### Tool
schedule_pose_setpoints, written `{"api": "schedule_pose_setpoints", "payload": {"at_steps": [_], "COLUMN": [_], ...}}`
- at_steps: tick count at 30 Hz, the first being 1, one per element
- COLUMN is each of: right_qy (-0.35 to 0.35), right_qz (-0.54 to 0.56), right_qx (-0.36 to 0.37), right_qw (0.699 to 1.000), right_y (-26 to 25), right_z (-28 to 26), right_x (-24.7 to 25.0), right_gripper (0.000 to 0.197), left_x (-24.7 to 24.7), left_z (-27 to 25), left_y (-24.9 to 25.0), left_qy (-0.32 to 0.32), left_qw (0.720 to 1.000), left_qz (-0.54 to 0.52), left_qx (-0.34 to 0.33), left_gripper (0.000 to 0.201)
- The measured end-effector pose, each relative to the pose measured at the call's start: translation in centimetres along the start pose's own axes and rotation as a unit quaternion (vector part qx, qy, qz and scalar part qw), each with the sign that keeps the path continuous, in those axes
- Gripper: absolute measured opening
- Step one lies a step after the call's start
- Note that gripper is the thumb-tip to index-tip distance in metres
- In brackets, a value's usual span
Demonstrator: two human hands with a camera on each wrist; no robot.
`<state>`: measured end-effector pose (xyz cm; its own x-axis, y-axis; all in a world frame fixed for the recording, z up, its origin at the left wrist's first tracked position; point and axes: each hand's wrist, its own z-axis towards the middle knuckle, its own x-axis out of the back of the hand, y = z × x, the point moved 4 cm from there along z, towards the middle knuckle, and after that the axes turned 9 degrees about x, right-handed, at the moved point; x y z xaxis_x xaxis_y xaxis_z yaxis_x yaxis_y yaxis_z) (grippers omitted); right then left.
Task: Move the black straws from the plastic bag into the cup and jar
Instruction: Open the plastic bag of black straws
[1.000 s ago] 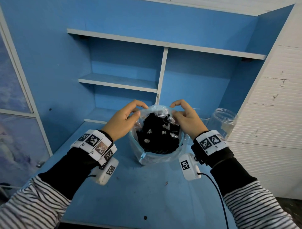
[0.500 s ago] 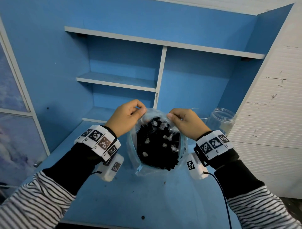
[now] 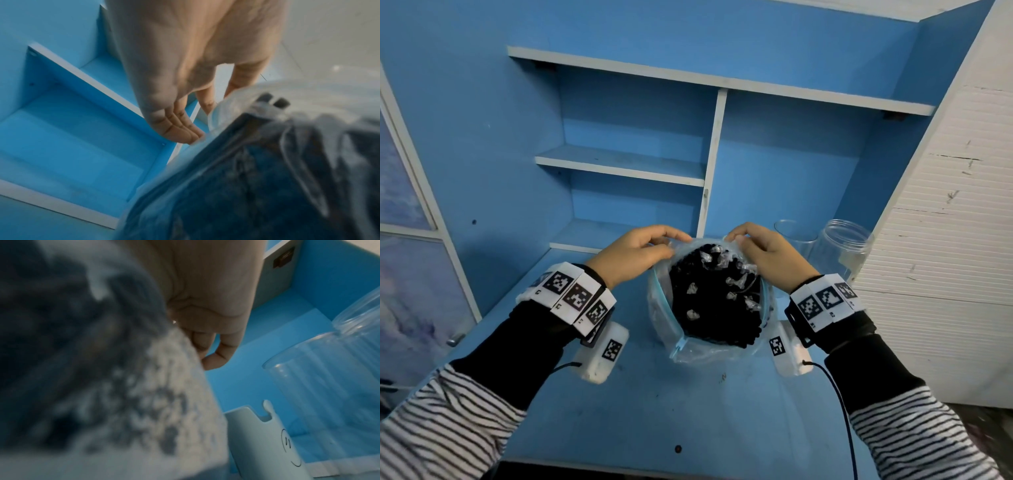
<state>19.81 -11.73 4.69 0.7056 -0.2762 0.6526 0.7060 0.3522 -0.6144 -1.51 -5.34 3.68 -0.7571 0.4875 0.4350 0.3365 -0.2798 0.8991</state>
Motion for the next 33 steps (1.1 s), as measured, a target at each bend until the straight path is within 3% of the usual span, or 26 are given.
{"api": "schedule_pose_setpoints", "payload": {"at_steps": [4, 6, 8, 15, 17, 20, 23, 28, 30, 33], "right_qy": [0.088, 0.08, 0.043, 0.072, 0.089, 0.12, 0.147, 0.183, 0.173, 0.11], "right_qz": [-0.027, -0.043, -0.052, 0.119, 0.161, 0.22, 0.239, 0.26, 0.317, 0.41], "right_qx": [-0.062, -0.092, -0.115, -0.077, -0.058, -0.057, -0.085, -0.092, -0.103, -0.1], "right_qw": [0.994, 0.992, 0.991, 0.987, 0.981, 0.966, 0.956, 0.944, 0.927, 0.9], "right_y": [-0.3, -0.6, -0.9, -0.3, -0.2, 0.2, 0.6, 0.7, 0.9, 1.2], "right_z": [-1.5, -2.6, -3.7, -3.4, -2.8, -2.1, -1.9, -2.1, -2.2, -2.5], "right_x": [1.1, 1.1, 0.6, -0.1, 0.1, 0.1, -0.5, -1.1, -1.4, -2.1], "right_gripper": [0.038, 0.048, 0.051, 0.023, 0.018, 0.019, 0.007, 0.006, 0.016, 0.055], "left_x": [0.8, 1.2, 1.3, 1.1, 1.5, 1.7, 0.9, 0.9, 1.2, 1.4], "left_z": [-0.2, -0.3, -0.3, -1.3, -1.4, -1.3, -1.0, -0.6, -0.6, -1.2], "left_y": [-0.4, -0.7, -1.1, -0.3, 0.0, 0.2, -0.2, -1.0, -0.9, -0.9], "left_qy": [0.095, 0.132, 0.142, 0.089, 0.103, 0.113, 0.108, 0.169, 0.155, 0.125], "left_qw": [0.995, 0.991, 0.988, 0.995, 0.992, 0.978, 0.959, 0.958, 0.962, 0.969], "left_qz": [0.013, 0.035, 0.057, -0.025, -0.064, -0.172, -0.26, -0.229, -0.222, -0.21], "left_qx": [-0.011, -0.007, 0.001, 0.022, 0.014, 0.005, 0.013, 0.033, 0.038, 0.043], "left_gripper": [0.013, 0.002, 0.004, 0.01, 0.015, 0.027, 0.028, 0.02, 0.015, 0.021]}}
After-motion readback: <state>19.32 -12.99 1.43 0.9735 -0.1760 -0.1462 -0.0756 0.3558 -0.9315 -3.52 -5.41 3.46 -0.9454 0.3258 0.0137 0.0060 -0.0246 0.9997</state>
